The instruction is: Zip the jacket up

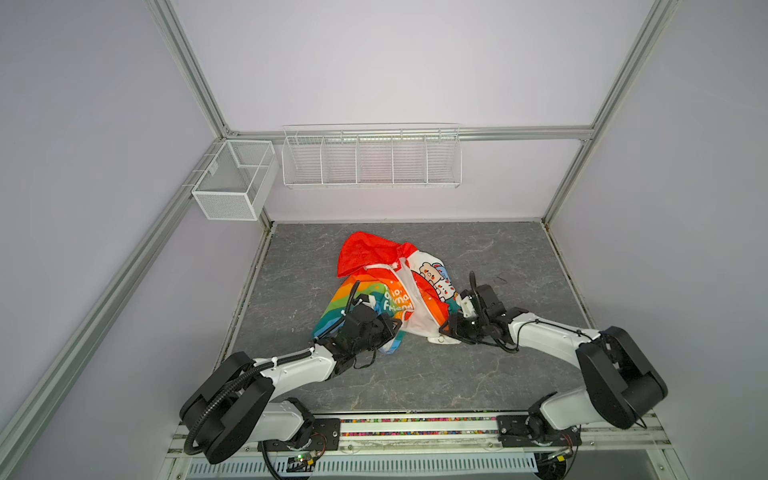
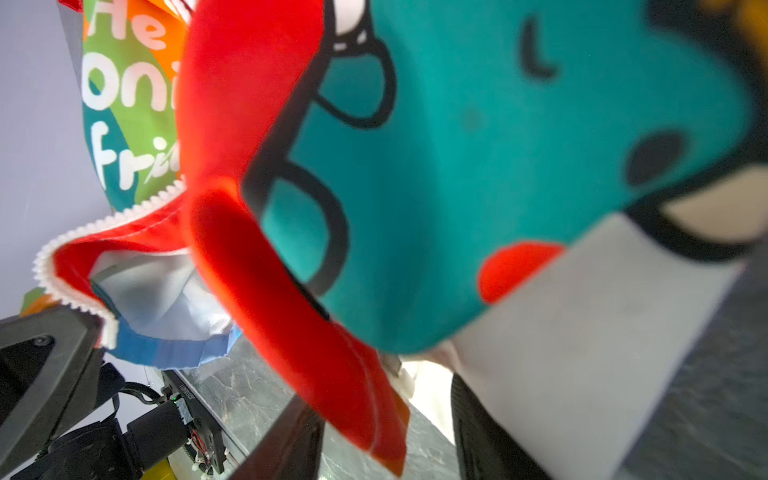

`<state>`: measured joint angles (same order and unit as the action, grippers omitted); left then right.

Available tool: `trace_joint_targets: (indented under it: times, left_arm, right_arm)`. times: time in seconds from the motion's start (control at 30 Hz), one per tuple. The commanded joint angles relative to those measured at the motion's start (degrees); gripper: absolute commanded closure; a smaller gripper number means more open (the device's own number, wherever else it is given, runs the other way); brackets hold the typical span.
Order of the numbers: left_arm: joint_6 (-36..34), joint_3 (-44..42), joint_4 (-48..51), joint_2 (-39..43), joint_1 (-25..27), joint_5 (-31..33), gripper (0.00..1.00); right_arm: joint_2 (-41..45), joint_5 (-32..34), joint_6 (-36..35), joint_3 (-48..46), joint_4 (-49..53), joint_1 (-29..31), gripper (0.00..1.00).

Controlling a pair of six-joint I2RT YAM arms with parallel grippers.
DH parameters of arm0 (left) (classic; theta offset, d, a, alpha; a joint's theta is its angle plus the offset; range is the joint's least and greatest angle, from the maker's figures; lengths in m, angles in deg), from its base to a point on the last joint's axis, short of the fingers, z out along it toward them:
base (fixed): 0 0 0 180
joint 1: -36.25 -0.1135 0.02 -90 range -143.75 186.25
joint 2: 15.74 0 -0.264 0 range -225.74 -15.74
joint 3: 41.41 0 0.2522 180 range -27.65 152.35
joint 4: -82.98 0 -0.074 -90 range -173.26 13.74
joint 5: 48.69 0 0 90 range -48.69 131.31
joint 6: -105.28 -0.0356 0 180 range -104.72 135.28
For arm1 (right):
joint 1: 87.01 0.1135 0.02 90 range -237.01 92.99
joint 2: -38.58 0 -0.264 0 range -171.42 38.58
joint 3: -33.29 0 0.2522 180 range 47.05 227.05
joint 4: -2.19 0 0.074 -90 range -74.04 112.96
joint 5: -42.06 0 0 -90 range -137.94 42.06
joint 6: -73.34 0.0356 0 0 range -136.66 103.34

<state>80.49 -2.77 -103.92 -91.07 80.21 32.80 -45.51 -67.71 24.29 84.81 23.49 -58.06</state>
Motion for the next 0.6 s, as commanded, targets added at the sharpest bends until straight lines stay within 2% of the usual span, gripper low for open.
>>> trace_joint_targets:
  times: [0.0,0.17,0.57]
  left_arm:
    - [-0.8,0.8,-0.4,0.0,-0.3,-0.2,1.00]
    - [-0.6,0.6,-0.8,-0.2,-0.3,-0.7,1.00]
    - [-0.3,0.2,-1.4,-0.4,-0.3,-0.6,1.00]
  right_arm:
    - [0.2,-0.3,1.9,-0.7,-3.1,-0.3,0.46]
    - [-2.9,-0.5,2.0,1.3,-3.4,-0.3,0.49]
    - [-5.9,-0.7,0.8,3.0,-2.6,-0.3,0.73]
